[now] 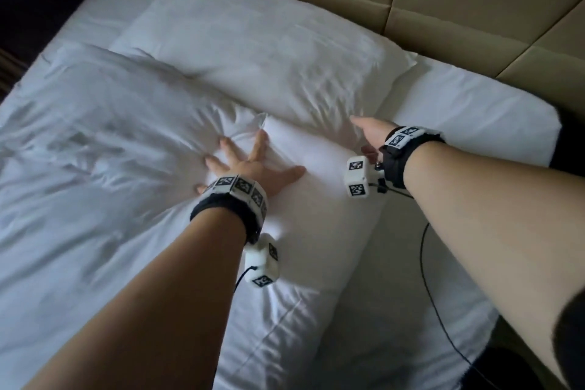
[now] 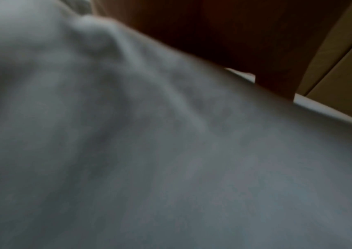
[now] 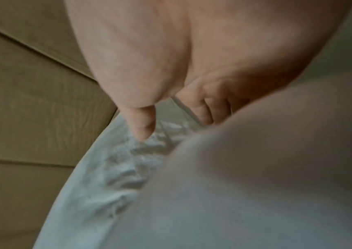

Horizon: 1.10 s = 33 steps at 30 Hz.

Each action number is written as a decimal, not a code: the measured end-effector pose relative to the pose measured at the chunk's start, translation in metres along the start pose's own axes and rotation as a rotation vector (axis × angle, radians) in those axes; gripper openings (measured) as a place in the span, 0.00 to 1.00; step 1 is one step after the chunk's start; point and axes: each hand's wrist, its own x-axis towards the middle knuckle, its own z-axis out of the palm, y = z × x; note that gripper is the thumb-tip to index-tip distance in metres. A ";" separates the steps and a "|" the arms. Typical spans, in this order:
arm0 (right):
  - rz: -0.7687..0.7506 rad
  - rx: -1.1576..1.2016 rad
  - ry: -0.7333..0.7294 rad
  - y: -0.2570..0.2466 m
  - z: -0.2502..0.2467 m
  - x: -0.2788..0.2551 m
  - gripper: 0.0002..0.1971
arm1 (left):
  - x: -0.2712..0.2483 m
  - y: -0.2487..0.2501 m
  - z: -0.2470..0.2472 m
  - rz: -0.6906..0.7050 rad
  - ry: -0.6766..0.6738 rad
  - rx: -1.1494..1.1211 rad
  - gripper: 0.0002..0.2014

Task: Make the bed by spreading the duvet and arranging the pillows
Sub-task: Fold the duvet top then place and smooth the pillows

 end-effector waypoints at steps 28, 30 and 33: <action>-0.726 0.613 -0.092 -0.274 0.043 -0.445 0.19 | -0.129 -0.049 -0.138 0.240 -0.639 -2.294 0.62; -0.734 0.644 -0.076 -0.269 0.039 -0.479 0.24 | -0.151 -0.045 -0.153 0.290 -0.748 -2.374 0.61; -0.784 0.701 -0.042 -0.254 0.027 -0.523 0.20 | -0.184 -0.044 -0.185 0.367 -0.743 -2.355 0.39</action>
